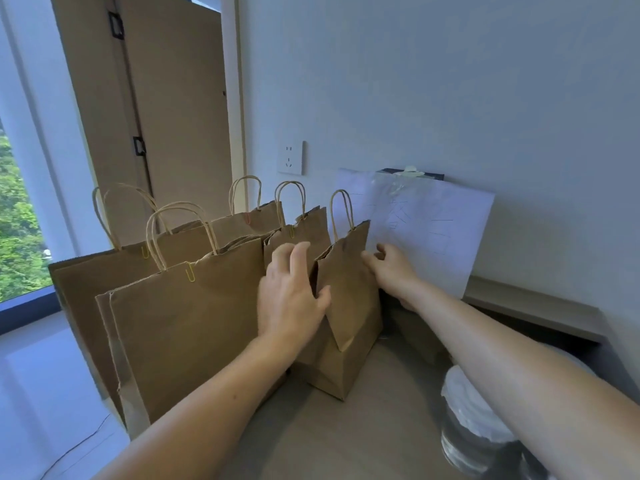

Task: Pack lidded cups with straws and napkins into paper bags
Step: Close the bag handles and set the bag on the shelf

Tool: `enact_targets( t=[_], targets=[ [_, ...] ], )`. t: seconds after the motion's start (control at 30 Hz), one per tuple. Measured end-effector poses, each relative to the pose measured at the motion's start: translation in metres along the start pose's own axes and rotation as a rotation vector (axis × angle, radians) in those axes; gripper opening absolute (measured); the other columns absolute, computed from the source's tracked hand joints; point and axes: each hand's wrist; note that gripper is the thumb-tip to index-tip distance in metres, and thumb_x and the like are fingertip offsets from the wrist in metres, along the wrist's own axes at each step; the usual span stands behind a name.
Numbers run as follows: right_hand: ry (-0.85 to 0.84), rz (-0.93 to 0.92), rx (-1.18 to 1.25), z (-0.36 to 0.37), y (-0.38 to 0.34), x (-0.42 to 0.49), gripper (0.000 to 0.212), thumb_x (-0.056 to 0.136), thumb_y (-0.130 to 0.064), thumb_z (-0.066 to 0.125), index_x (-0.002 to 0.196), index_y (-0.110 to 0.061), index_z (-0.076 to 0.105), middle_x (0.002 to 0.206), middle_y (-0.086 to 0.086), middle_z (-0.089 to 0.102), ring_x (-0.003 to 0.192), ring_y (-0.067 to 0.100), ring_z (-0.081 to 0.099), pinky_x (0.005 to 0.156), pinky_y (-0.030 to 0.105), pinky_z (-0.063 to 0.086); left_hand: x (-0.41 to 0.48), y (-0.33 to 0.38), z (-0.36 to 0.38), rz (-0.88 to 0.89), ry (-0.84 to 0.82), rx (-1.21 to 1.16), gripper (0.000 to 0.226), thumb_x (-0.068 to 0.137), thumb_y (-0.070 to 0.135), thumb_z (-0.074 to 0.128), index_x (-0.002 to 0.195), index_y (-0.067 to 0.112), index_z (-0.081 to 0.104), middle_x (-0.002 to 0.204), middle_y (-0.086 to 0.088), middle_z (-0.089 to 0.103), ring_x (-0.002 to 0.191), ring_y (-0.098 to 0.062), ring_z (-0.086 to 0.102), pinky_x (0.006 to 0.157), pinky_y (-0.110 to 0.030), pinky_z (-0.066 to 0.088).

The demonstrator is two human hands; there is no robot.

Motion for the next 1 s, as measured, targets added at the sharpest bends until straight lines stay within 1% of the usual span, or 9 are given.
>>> enact_targets(
  t=[0.03, 0.1, 0.17, 0.23, 0.3, 0.43, 0.53, 0.77, 1.0],
  targets=[
    [-0.032, -0.012, -0.050, -0.006, 0.001, -0.008, 0.073, 0.097, -0.049, 0.053, 0.154, -0.012, 0.026, 0.153, 0.011, 0.039, 0.135, 0.029, 0.044, 0.108, 0.047, 0.042, 0.000, 0.004, 0.000, 0.116, 0.058, 0.144, 0.079, 0.073, 0.031, 0.078, 0.141, 0.022, 0.039, 0.142, -0.003, 0.038, 0.115, -0.026, 0.047, 0.092, -0.041, 0.042],
    [-0.078, -0.056, -0.192, -0.021, 0.003, -0.026, 0.074, 0.097, -0.051, 0.051, 0.154, -0.013, 0.025, 0.158, 0.007, 0.033, 0.140, 0.028, 0.038, 0.112, 0.044, 0.036, -0.002, 0.012, 0.000, 0.303, 0.075, 0.380, 0.086, 0.070, 0.029, 0.078, 0.147, 0.018, 0.041, 0.152, -0.010, 0.035, 0.135, -0.033, 0.033, 0.109, -0.052, 0.024],
    [-0.104, -0.103, -0.341, -0.040, 0.003, -0.044, 0.074, 0.097, -0.053, 0.050, 0.154, -0.014, 0.025, 0.159, 0.005, 0.031, 0.142, 0.026, 0.036, 0.113, 0.041, 0.032, -0.007, 0.024, 0.001, 0.373, -0.039, 0.536, 0.085, 0.077, 0.034, 0.070, 0.152, 0.016, 0.034, 0.160, -0.011, 0.026, 0.148, -0.034, 0.015, 0.117, -0.055, 0.005],
    [-0.103, -0.121, -0.426, -0.064, 0.001, -0.066, 0.072, 0.097, -0.053, 0.051, 0.153, -0.015, 0.028, 0.159, 0.004, 0.032, 0.142, 0.025, 0.036, 0.112, 0.039, 0.032, -0.014, 0.041, 0.004, 0.352, -0.189, 0.574, 0.082, 0.086, 0.045, 0.055, 0.155, 0.018, 0.021, 0.164, -0.008, 0.012, 0.151, -0.032, -0.003, 0.117, -0.055, -0.007],
    [-0.081, -0.126, -0.474, -0.091, 0.000, -0.092, 0.071, 0.096, -0.052, 0.052, 0.152, -0.015, 0.032, 0.158, 0.004, 0.034, 0.141, 0.024, 0.037, 0.110, 0.036, 0.032, -0.019, 0.065, 0.005, 0.317, -0.290, 0.526, 0.077, 0.088, 0.052, 0.046, 0.154, 0.021, 0.018, 0.163, -0.007, 0.010, 0.150, -0.031, -0.006, 0.117, -0.056, -0.005],
    [-0.033, -0.127, -0.587, -0.150, 0.007, -0.157, 0.071, 0.095, -0.052, 0.055, 0.151, -0.015, 0.034, 0.156, 0.006, 0.035, 0.140, 0.023, 0.038, 0.108, 0.036, 0.033, -0.039, 0.125, 0.004, 0.329, -0.372, 0.417, 0.067, 0.089, 0.059, 0.042, 0.144, 0.022, 0.033, 0.156, -0.005, 0.024, 0.146, -0.030, 0.007, 0.113, -0.054, 0.014],
    [0.034, -0.097, -0.620, -0.201, 0.020, -0.218, 0.069, 0.095, -0.051, 0.057, 0.150, -0.016, 0.036, 0.155, 0.006, 0.038, 0.140, 0.024, 0.039, 0.111, 0.036, 0.033, -0.068, 0.183, 0.002, 0.350, -0.413, 0.338, 0.065, 0.089, 0.059, 0.042, 0.142, 0.022, 0.036, 0.152, -0.003, 0.031, 0.143, -0.028, 0.018, 0.111, -0.049, 0.022],
    [0.149, 0.072, -0.679, -0.319, 0.071, -0.378, 0.068, 0.095, -0.049, 0.057, 0.148, -0.012, 0.039, 0.153, 0.011, 0.038, 0.140, 0.026, 0.038, 0.112, 0.035, 0.031, -0.163, 0.333, -0.002, 0.482, -0.571, 0.185, 0.068, 0.088, 0.062, 0.045, 0.142, 0.020, 0.043, 0.149, -0.006, 0.039, 0.139, -0.029, 0.030, 0.109, -0.049, 0.028],
    [0.217, 0.292, -0.623, -0.402, 0.143, -0.509, 0.070, 0.094, -0.057, 0.052, 0.150, -0.017, 0.035, 0.156, 0.005, 0.032, 0.141, 0.024, 0.034, 0.114, 0.041, 0.032, -0.260, 0.453, 0.015, 0.621, -0.724, 0.121, 0.070, 0.089, 0.062, 0.044, 0.146, 0.022, 0.038, 0.153, -0.006, 0.037, 0.139, -0.030, 0.031, 0.109, -0.049, 0.028]
  ],
)
Point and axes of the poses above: each hand's wrist, its own x-axis towards the middle knuckle, its own z-axis out of the palm, y = z × x
